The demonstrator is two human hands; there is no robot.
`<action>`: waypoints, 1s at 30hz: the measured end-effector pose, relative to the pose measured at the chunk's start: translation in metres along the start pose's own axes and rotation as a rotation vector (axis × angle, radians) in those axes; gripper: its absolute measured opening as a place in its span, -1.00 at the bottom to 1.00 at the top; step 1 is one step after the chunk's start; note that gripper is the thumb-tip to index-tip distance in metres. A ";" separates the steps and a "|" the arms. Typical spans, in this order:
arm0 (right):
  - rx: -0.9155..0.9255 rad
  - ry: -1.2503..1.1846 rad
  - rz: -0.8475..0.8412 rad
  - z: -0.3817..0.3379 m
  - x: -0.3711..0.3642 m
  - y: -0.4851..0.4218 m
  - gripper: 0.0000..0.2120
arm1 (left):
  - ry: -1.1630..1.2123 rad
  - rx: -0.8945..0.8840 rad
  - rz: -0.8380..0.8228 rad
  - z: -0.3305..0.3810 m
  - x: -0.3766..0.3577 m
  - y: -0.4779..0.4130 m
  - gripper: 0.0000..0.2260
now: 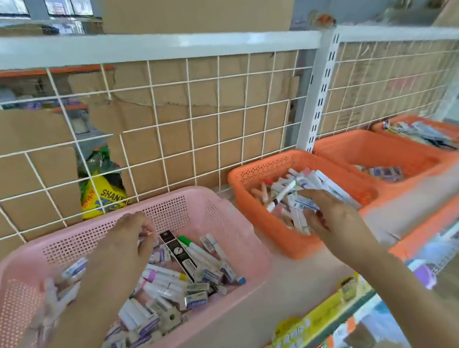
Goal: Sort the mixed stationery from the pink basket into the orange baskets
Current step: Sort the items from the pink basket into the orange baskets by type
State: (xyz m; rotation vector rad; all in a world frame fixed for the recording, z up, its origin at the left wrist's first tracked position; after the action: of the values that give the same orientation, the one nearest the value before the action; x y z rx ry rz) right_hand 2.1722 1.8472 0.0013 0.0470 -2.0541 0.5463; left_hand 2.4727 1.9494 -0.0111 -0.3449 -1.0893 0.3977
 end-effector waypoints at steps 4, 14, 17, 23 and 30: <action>-0.067 -0.003 0.073 0.044 0.029 0.008 -0.69 | -0.015 -0.048 0.010 0.030 -0.011 -0.016 -0.95; -0.196 -0.053 0.199 0.151 0.087 0.003 -0.62 | -0.021 -0.151 -0.068 0.103 -0.065 -0.067 -0.94; -0.212 -0.047 0.218 0.189 0.098 -0.012 -0.69 | -0.005 -0.138 -0.084 0.128 -0.090 -0.088 -0.94; -0.199 -0.041 0.165 0.263 0.107 -0.063 -0.76 | -0.011 -0.185 -0.098 0.192 -0.153 -0.139 -0.88; -0.164 -0.018 0.046 0.328 0.096 -0.127 -0.72 | 0.117 -0.207 -0.179 0.275 -0.241 -0.199 -0.88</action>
State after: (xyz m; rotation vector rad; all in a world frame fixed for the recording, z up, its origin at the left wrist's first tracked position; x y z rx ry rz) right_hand 1.8867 1.6202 -0.0130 -0.0926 -2.1152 0.4056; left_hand 2.1545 1.6809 0.0078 -0.4440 -1.0390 0.1044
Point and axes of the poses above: each hand's wrist, its own y-axis away from the middle knuckle, its own x-axis out of the back of the hand, z = x × y, the point moved 9 cm from there along -y, towards the middle knuckle, and after that the axes turned 11 degrees about -x, right-handed, at the moved point
